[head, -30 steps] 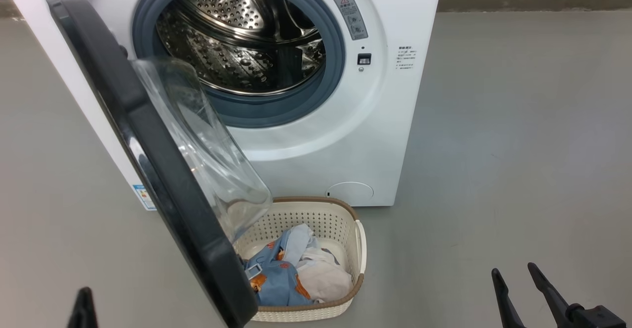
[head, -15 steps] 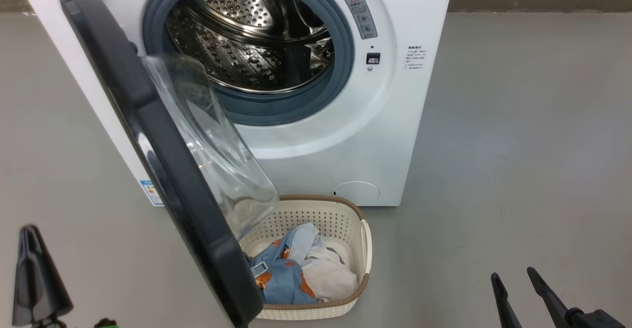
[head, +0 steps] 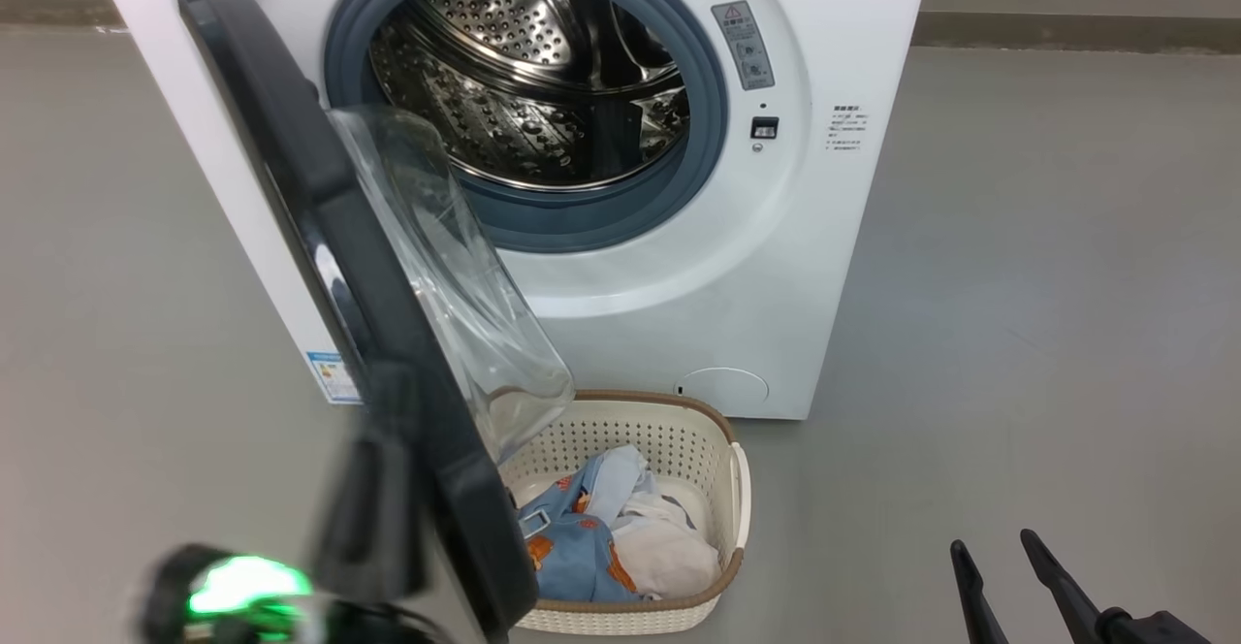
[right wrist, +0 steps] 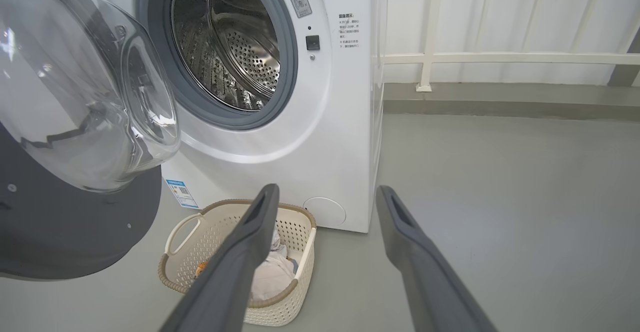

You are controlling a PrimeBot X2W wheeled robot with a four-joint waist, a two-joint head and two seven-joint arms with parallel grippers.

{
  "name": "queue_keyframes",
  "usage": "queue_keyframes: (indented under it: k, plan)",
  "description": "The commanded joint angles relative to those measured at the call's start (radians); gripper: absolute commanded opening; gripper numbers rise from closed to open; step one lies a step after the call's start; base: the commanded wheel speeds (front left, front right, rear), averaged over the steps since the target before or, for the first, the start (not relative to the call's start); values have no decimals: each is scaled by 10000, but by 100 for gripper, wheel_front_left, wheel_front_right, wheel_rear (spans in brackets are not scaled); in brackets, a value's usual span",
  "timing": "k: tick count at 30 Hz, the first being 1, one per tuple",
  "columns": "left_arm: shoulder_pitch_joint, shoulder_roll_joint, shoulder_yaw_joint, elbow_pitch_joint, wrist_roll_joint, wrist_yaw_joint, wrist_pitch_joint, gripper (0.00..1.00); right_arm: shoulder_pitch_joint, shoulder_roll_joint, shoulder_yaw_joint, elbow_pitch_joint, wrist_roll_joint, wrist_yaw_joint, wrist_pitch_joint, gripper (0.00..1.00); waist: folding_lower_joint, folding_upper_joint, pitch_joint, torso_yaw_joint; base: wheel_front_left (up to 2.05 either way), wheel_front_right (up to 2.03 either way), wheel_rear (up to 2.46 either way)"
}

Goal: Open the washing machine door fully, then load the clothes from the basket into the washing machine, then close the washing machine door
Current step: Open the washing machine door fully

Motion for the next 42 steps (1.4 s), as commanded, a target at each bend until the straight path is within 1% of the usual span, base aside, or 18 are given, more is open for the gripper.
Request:
queue_keyframes:
  k: [1,3,5,7,8,9,13,15,21,32,42]
  plan:
    - [-463,45,-151,-74,-223,32,244,0,-181,-130,261,-204,164,62,-120,100,0,0,-5,22,0,0,0]
    - [-500,45,-666,268,-615,213,525,0,-242,-130,296,-190,170,62,-120,100,0,0,9,10,0,0,0]
    - [-552,45,-1125,628,-1354,492,703,0,-268,-136,314,-157,185,62,-120,100,0,0,26,6,0,0,0]
    - [-635,45,-1399,1206,-1648,650,995,0,-257,-135,312,-106,206,62,-120,100,0,0,46,2,0,0,0]
    - [-634,45,-1541,1492,-2010,716,1125,0,-259,-128,320,-84,216,62,-120,100,0,0,68,-9,0,0,0]
    - [-634,45,-1541,1492,-2010,716,1125,0,-259,-128,320,-84,216,62,-120,100,0,0,68,-9,0,0,0]
    - [-738,143,-1720,2570,-2093,819,1667,0,-245,-69,341,-29,238,62,-120,100,0,0,142,-51,0,0,0]
    - [-744,124,-1764,2778,-2369,839,1752,0,-211,-51,296,15,246,62,-120,100,0,0,181,-30,0,0,0]
    - [-867,111,-1773,3220,-2437,1002,1824,0,-162,-20,208,88,230,62,-120,100,0,0,264,122,0,0,0]
    - [-897,95,-1705,3466,-2421,1422,1749,0,-203,-26,197,147,224,62,-120,100,0,0,270,820,0,0,0]
    - [-1051,78,-1616,3755,-2541,1741,1583,0,-247,-59,315,193,195,62,-120,100,0,0,313,1647,0,0,0]
